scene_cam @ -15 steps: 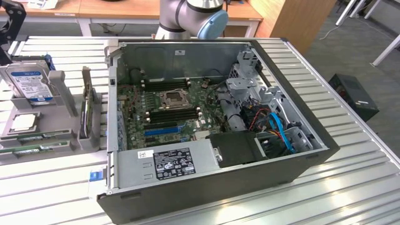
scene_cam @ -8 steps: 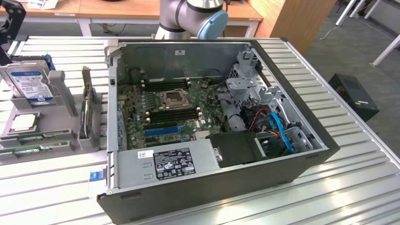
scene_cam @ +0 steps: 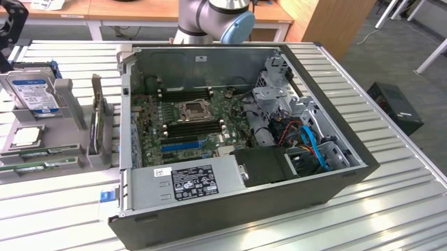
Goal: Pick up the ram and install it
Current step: 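Pick up the ram and move it above insertion slot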
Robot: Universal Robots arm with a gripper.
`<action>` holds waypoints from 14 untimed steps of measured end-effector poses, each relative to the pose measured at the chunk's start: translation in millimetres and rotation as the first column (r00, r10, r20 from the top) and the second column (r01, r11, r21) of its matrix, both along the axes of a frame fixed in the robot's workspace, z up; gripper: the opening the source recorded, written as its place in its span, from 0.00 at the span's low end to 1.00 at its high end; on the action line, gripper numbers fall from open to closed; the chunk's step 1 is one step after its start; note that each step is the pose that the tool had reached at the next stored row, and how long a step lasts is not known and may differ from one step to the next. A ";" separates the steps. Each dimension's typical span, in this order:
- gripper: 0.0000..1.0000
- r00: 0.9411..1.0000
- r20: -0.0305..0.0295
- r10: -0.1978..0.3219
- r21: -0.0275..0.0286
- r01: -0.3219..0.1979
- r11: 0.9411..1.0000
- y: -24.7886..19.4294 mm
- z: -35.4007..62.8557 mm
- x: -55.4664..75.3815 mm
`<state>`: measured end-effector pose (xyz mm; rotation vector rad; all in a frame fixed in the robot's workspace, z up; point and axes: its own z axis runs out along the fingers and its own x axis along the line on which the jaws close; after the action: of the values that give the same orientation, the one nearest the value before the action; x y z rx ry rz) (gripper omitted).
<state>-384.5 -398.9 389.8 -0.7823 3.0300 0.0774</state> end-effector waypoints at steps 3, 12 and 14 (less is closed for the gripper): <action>0.11 1.000 0.000 0.029 0.000 -0.029 1.000 0.0 0.0 0.0; 0.11 0.993 0.000 0.122 0.000 -0.122 0.993 0.0 0.0 0.0; 0.11 0.990 0.000 0.142 0.000 -0.142 0.990 0.0 0.0 0.0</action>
<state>-384.5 -398.9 389.8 -0.9972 2.9699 0.0786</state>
